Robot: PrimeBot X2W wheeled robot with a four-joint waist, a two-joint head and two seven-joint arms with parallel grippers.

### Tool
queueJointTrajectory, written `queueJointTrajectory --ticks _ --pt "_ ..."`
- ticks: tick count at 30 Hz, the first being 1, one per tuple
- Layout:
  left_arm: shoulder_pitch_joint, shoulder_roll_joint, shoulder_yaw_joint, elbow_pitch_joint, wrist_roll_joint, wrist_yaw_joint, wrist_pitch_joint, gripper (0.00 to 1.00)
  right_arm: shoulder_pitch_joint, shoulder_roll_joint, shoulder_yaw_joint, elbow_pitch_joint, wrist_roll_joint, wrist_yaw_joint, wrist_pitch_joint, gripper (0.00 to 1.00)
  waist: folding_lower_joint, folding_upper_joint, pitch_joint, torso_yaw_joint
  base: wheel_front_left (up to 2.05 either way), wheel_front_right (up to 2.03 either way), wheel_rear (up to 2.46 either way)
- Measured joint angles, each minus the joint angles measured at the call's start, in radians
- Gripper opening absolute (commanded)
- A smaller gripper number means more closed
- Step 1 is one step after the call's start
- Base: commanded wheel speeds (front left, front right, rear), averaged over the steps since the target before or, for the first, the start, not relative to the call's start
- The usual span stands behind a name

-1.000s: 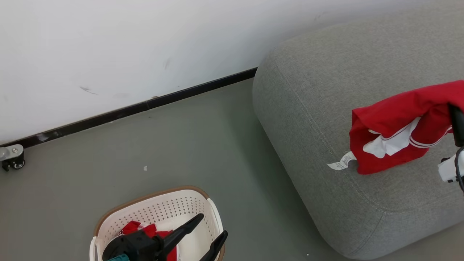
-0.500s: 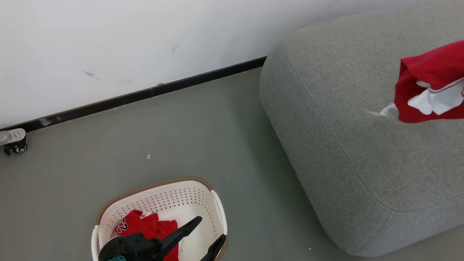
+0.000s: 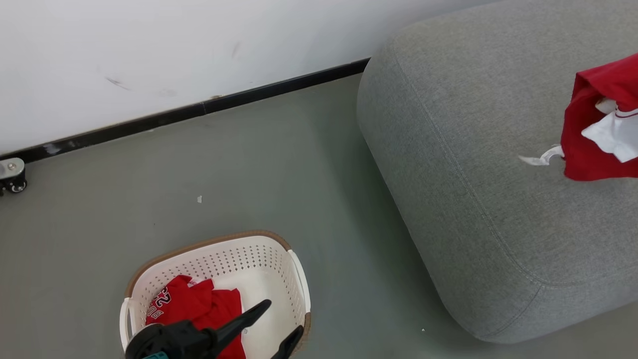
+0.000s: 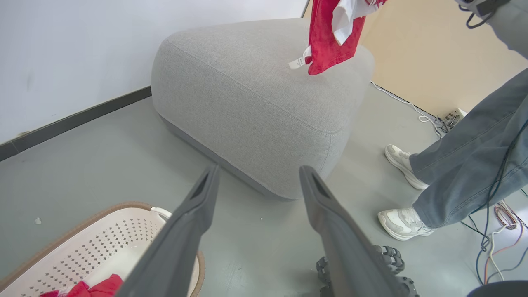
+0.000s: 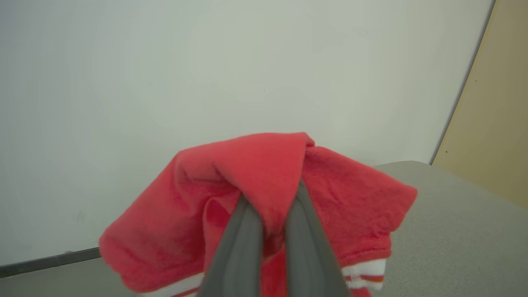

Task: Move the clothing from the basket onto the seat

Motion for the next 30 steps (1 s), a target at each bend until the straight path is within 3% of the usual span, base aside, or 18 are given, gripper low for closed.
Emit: queueJointTrajectory --ticks 30 --pt "0.040 0.109 0.067 -0.103 0.000 0.029 0.050 1.00 -0.061 0.117 -0.064 0.102 -0.017 0.000 -0.064 0.00 0.0000 -0.0001 0.147 0.012 0.00 0.00 0.00"
